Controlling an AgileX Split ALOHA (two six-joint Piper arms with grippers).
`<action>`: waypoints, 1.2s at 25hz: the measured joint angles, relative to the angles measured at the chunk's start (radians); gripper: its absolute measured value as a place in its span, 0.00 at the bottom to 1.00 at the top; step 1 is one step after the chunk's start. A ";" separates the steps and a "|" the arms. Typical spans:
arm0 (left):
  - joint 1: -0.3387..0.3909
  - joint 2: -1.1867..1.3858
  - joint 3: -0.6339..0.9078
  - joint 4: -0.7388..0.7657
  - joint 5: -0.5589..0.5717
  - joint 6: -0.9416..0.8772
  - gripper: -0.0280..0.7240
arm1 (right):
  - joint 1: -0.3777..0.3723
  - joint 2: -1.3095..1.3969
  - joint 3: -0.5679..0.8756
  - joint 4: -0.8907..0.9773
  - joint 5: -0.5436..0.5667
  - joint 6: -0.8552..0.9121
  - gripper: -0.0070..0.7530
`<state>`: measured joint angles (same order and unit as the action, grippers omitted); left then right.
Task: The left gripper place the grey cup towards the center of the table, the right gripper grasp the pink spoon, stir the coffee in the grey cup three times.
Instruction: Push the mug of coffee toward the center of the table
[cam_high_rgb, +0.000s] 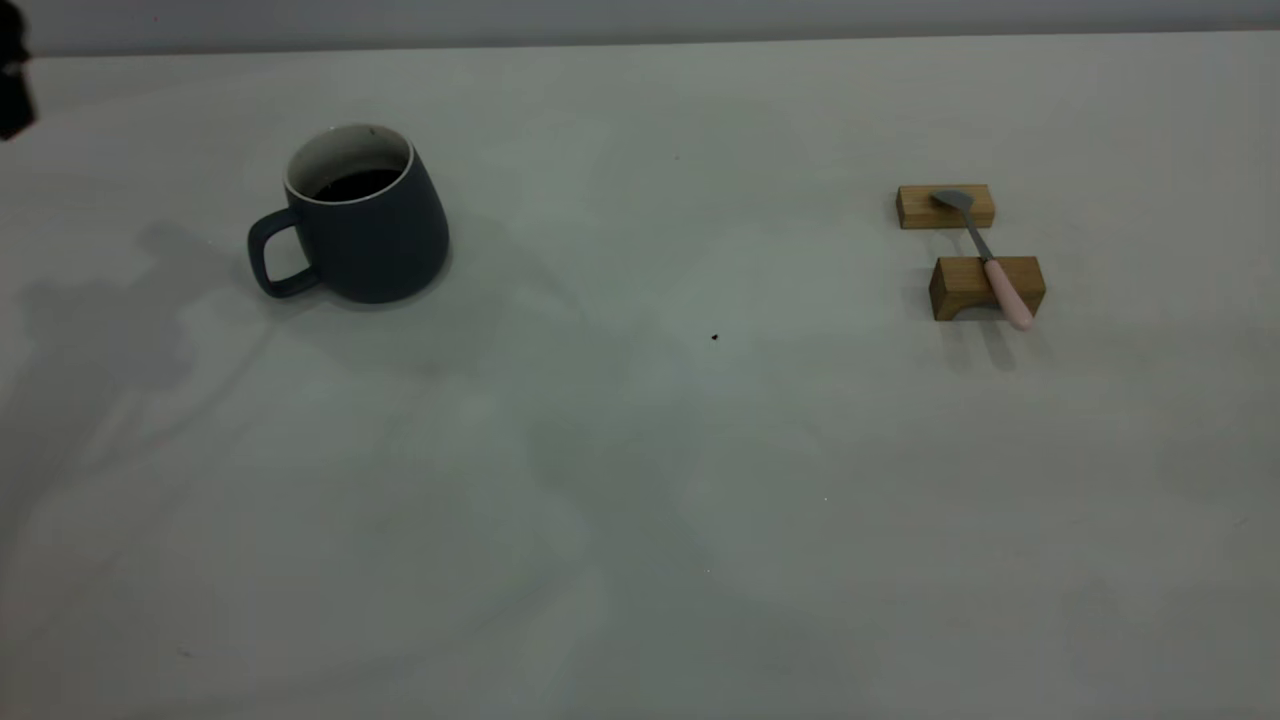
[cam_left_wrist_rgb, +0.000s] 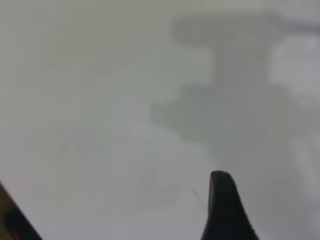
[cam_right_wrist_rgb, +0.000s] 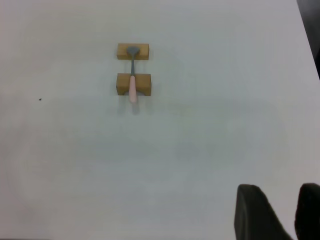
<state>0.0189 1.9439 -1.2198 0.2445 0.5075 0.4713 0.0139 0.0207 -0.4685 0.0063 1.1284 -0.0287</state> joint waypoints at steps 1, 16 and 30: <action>0.000 0.043 -0.043 -0.015 0.000 0.059 0.74 | 0.000 0.000 0.000 0.000 0.000 0.000 0.33; 0.000 0.428 -0.383 -0.445 0.100 1.029 0.74 | 0.000 0.000 0.000 0.000 0.000 0.000 0.33; -0.152 0.456 -0.384 -0.519 0.082 1.146 0.74 | 0.000 0.000 0.000 0.000 0.000 0.000 0.33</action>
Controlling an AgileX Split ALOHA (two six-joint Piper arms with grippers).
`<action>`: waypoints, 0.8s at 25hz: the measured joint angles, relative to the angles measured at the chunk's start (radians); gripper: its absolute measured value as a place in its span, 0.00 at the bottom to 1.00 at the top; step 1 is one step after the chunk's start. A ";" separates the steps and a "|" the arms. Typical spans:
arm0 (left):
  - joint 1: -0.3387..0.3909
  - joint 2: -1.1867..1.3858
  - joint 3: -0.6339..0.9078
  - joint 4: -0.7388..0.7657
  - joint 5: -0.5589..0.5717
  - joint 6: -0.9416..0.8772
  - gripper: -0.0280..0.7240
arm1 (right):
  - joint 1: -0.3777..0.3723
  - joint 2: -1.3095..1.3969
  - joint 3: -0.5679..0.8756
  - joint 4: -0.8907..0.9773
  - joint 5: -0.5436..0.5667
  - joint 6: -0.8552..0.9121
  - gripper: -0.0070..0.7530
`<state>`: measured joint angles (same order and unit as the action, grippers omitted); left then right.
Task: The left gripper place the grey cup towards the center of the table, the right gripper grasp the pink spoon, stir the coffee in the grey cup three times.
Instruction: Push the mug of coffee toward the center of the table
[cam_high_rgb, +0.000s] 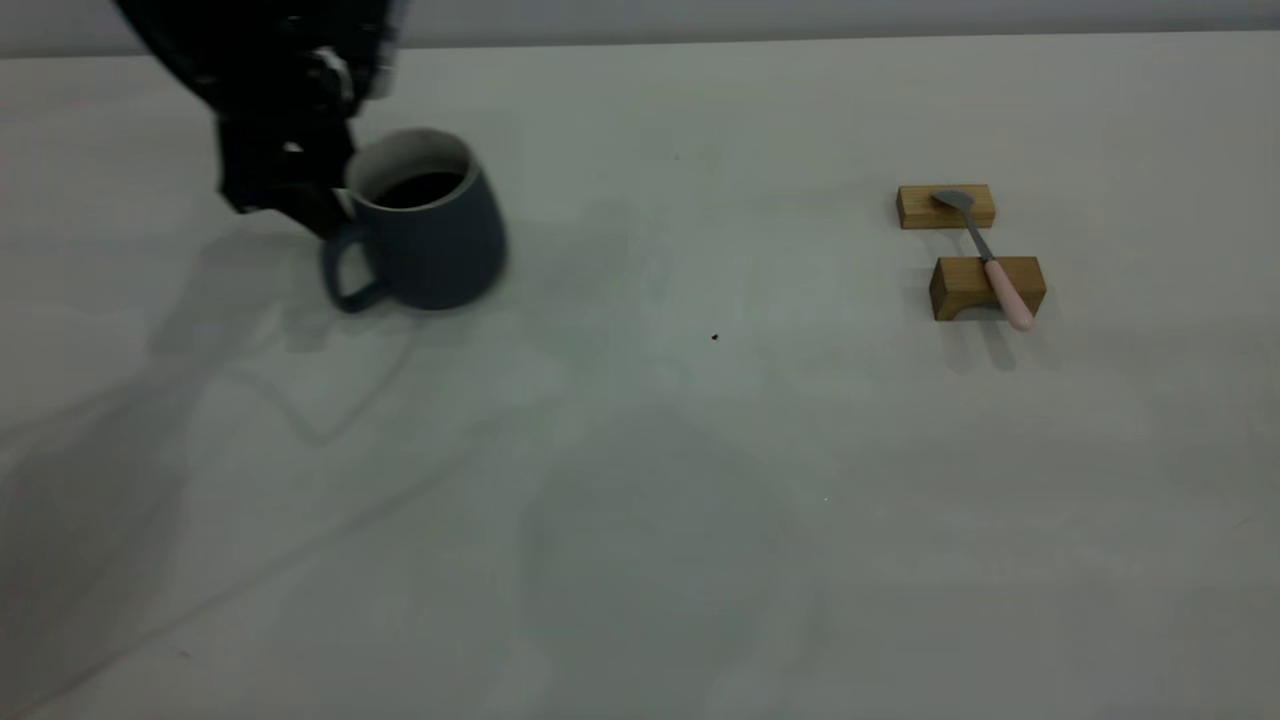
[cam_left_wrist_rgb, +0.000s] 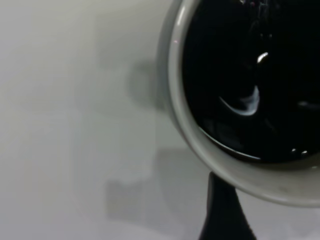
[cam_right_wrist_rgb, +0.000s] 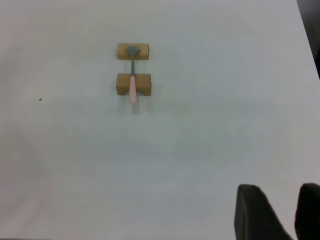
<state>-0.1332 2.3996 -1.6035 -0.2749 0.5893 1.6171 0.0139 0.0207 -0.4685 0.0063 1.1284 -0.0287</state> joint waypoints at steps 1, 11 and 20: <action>-0.019 0.001 0.000 -0.003 -0.007 -0.009 0.74 | 0.000 0.000 0.000 0.000 0.000 0.000 0.33; -0.167 0.006 0.000 -0.080 -0.067 -0.056 0.74 | 0.000 0.000 0.000 0.000 0.000 0.000 0.33; -0.247 0.006 0.000 -0.116 -0.112 -0.091 0.74 | 0.000 0.000 0.000 0.000 0.000 0.000 0.33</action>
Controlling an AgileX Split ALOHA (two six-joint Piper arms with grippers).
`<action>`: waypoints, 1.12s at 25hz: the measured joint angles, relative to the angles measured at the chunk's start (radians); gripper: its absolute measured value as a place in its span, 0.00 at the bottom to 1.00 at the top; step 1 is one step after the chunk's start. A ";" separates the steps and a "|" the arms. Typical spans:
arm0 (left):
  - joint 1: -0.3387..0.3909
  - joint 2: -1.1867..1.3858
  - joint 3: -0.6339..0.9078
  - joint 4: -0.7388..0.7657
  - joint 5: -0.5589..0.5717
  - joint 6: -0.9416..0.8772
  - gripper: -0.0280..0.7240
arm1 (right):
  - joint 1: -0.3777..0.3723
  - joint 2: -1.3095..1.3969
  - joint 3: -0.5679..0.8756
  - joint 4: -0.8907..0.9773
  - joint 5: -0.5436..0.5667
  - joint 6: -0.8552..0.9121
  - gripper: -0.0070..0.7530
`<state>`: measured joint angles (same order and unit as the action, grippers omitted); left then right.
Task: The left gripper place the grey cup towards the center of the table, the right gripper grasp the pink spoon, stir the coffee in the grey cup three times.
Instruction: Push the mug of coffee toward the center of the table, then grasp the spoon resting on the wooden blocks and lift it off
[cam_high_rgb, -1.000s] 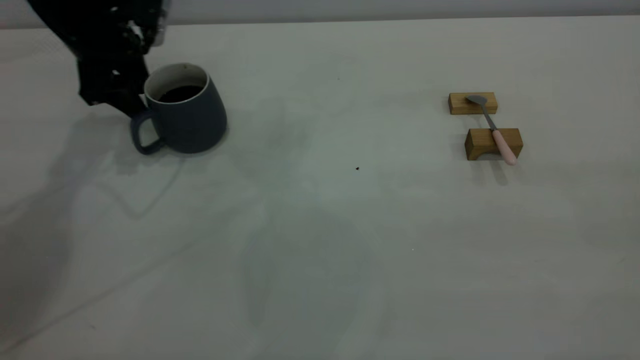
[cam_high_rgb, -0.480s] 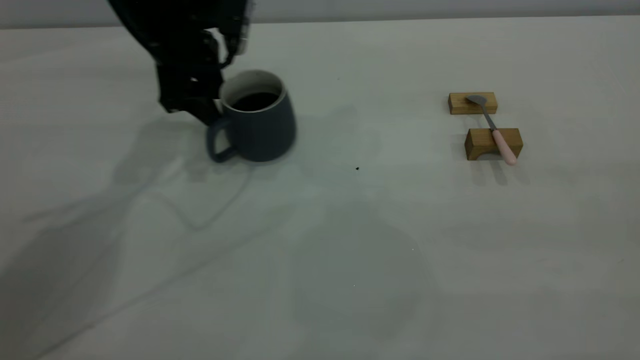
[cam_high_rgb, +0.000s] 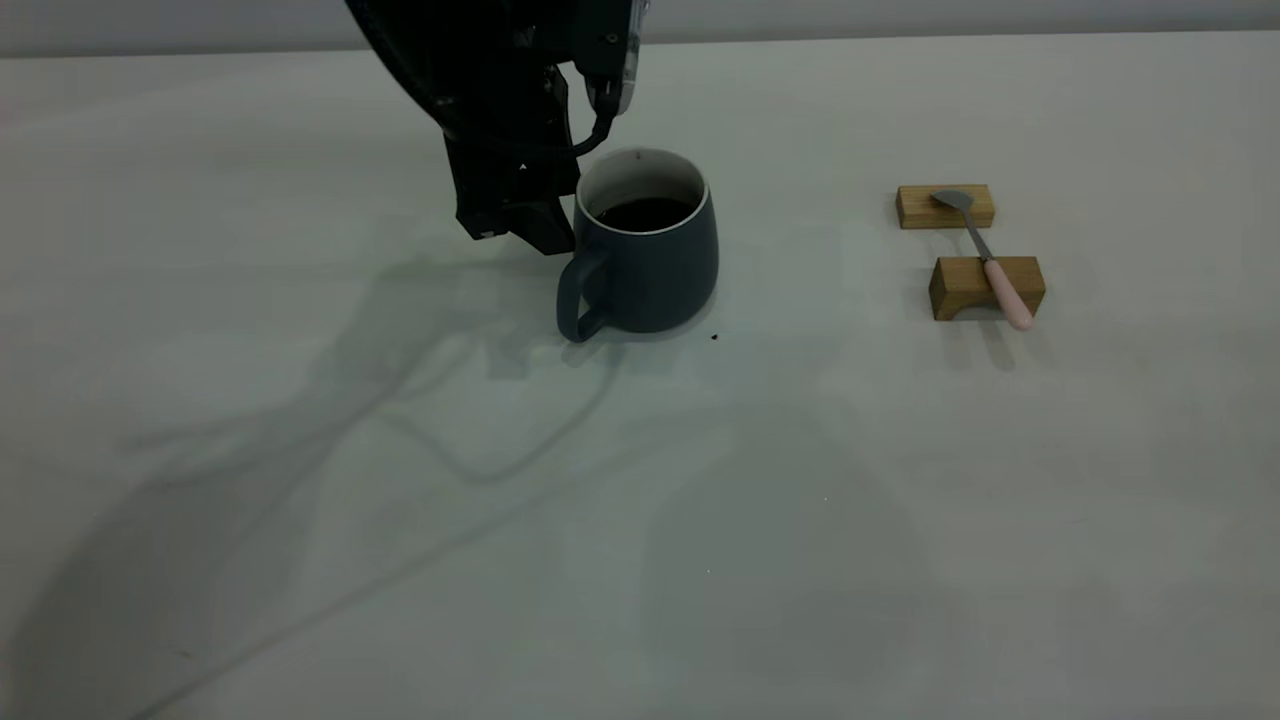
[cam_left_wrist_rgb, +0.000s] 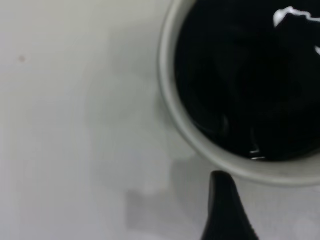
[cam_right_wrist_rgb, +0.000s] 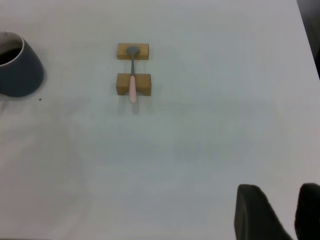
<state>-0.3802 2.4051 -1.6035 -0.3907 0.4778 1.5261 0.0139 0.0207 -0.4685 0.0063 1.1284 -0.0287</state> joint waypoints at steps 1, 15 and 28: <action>0.002 -0.004 0.000 0.007 -0.001 -0.025 0.74 | 0.000 0.000 0.000 0.000 0.000 0.000 0.33; 0.040 -0.558 0.000 0.423 0.512 -0.950 0.74 | 0.000 0.000 0.000 0.000 0.000 0.000 0.33; 0.040 -1.131 0.157 0.429 0.690 -1.278 0.74 | 0.000 0.000 0.000 0.000 0.000 0.000 0.33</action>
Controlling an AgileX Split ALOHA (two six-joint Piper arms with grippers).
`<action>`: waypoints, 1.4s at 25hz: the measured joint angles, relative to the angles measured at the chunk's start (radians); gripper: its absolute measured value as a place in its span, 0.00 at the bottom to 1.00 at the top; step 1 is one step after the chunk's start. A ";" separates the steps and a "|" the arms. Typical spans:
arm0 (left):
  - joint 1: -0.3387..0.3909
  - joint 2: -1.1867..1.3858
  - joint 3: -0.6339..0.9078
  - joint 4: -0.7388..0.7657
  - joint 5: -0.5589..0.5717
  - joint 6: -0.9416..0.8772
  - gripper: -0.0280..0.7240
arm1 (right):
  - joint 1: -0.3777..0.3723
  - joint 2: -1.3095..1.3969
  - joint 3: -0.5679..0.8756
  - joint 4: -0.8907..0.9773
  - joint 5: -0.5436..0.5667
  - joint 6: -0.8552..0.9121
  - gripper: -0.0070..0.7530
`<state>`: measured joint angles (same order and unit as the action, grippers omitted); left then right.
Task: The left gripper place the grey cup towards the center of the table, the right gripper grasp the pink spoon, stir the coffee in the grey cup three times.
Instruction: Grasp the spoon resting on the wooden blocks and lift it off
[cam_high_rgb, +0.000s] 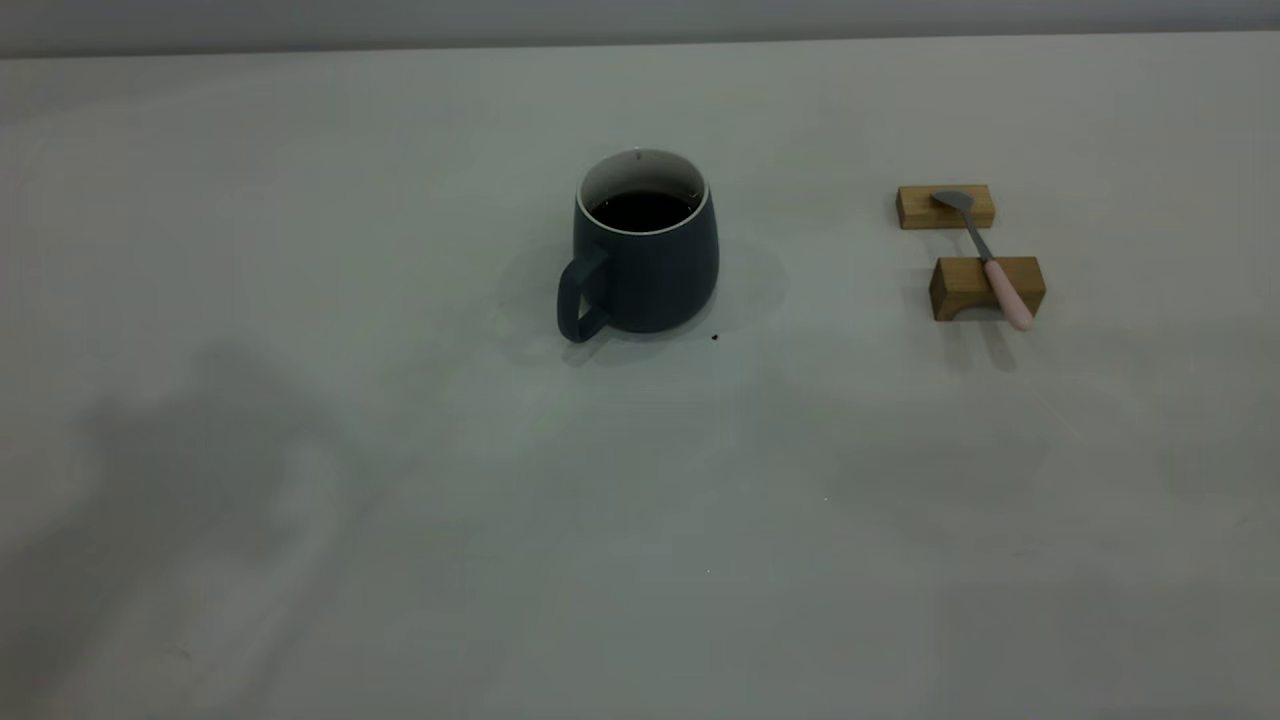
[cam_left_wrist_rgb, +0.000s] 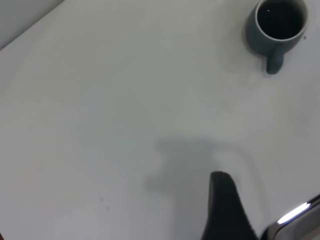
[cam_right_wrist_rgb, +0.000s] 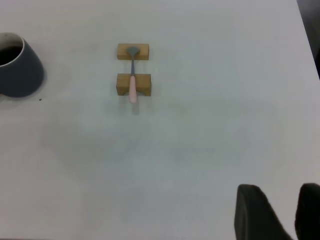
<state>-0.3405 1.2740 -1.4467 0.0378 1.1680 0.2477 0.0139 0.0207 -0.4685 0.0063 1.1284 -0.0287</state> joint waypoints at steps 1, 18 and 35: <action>0.000 -0.052 0.044 0.000 0.000 -0.020 0.74 | 0.000 0.000 0.000 0.000 0.000 0.000 0.33; 0.000 -0.721 0.749 0.000 -0.005 -0.241 0.74 | 0.000 0.000 0.000 0.000 0.000 0.000 0.33; 0.000 -1.063 0.961 -0.002 -0.041 -0.248 0.74 | 0.000 0.000 0.000 0.000 0.000 0.000 0.33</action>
<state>-0.3405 0.2107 -0.4861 0.0360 1.1274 0.0000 0.0139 0.0207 -0.4685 0.0063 1.1284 -0.0287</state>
